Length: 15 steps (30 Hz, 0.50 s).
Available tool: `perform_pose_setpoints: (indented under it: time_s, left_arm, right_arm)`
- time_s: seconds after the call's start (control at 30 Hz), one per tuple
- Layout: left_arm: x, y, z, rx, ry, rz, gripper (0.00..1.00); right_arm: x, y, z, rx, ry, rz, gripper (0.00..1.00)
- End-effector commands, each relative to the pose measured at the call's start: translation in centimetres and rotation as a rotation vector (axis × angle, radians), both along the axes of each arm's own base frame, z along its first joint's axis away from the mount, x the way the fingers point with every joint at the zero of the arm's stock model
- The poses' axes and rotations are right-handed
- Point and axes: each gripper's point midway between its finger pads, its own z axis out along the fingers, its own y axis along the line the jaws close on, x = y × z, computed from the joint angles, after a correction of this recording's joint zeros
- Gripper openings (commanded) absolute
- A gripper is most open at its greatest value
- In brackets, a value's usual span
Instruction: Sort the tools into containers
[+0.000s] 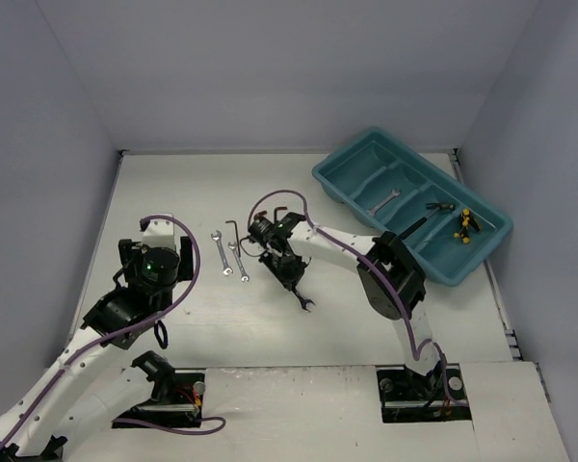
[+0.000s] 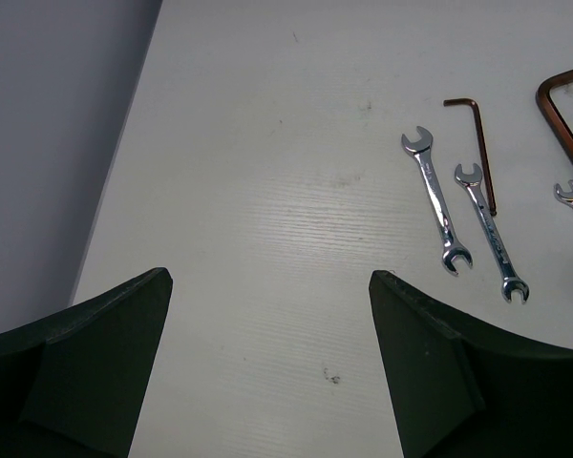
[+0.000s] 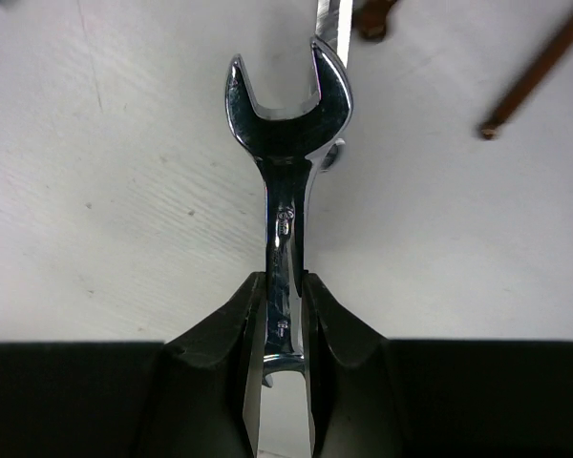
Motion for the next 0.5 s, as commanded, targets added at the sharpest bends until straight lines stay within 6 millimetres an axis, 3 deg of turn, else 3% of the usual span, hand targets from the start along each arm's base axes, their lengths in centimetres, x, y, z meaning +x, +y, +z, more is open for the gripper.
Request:
perform_pose_setpoints:
  time_s: [0.0,0.1,0.23,0.37,0.47]
  left_arm:
    - [0.4,0.4,1.3,-0.009,-0.047,0.029,0.81]
    - [0.4,0.4,1.3,-0.010,-0.048,0.029,0.81]
    - [0.4,0.3,1.3,-0.014,-0.048,0.029,0.81]
    - [0.4,0.2,1.3,-0.021,-0.050,0.023,0.81]
    - [0.4,0.0,1.2,-0.031,-0.046,0.015,0.81]
  right_arm:
    - [4.7,0.0,9.7,0.185,-0.178,-0.122,0.00]
    - [8.3,-1.5,15.2,0.301,-0.277,-0.221,0.00]
    - [12.6,-5.4,18.2,0.342,-0.358,-0.385,0.00]
    - [19.3,-13.5,20.4,0.367,-0.465,-0.663,0.00]
    - [23.2,-18.2,20.5,0.395,-0.526,-0.822,0.00]
